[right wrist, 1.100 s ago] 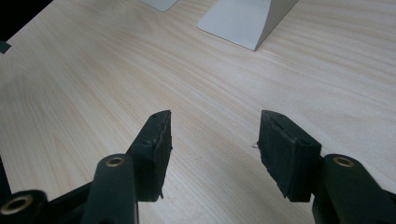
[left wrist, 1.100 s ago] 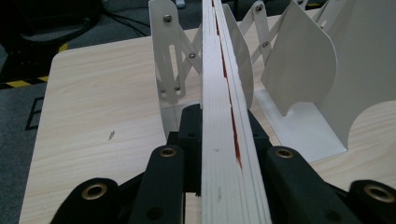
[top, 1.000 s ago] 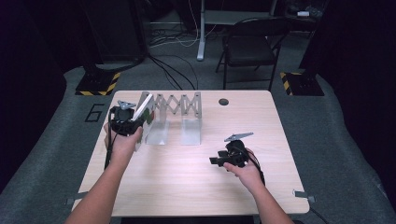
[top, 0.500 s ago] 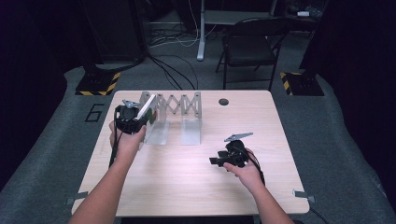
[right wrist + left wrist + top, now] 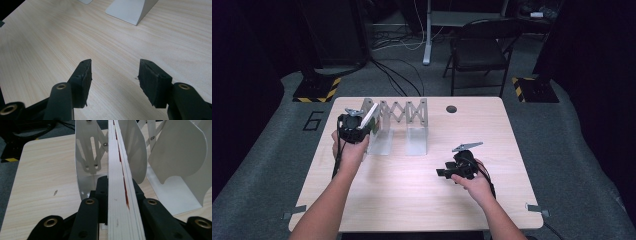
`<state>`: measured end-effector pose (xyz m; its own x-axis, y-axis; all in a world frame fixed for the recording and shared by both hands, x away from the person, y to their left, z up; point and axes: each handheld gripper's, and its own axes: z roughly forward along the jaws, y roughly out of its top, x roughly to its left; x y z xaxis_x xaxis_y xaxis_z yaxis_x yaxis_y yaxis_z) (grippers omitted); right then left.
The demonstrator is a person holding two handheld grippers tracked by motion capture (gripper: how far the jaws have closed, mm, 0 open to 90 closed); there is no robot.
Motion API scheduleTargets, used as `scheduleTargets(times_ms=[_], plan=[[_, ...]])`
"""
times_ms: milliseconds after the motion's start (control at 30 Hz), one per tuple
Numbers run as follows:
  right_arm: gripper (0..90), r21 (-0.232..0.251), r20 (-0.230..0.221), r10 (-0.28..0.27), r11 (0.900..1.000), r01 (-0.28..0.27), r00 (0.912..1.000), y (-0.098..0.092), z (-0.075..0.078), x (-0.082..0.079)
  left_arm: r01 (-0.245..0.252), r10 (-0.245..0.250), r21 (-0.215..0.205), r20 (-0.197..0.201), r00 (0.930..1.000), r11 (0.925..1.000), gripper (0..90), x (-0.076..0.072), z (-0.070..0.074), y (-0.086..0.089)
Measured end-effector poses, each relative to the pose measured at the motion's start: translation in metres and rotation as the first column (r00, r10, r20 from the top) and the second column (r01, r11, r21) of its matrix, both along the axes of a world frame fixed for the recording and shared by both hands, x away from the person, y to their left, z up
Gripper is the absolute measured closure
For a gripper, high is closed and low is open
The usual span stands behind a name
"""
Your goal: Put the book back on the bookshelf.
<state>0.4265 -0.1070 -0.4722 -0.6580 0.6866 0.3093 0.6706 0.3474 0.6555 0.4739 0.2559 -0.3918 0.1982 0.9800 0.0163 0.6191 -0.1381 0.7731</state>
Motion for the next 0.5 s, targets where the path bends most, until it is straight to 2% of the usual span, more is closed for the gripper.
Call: scheduleTargets(times_ms=[167,500], plan=[[44.1,-0.003,0.001,0.004,1.0,-0.004,1.0,0.0002,-0.0007,0.0003,0.002,-0.001,0.007,-0.014,0.9999,1.0,75.7,0.0023,-0.0054,-0.0011],[44.0,0.003,0.001,0.003,1.0,-0.003,1.0,-0.0012,-0.0008,0.0006,-0.008,0.008,0.013,-0.014,0.9999,0.9999,75.7,0.0065,-0.0114,-0.0049]])
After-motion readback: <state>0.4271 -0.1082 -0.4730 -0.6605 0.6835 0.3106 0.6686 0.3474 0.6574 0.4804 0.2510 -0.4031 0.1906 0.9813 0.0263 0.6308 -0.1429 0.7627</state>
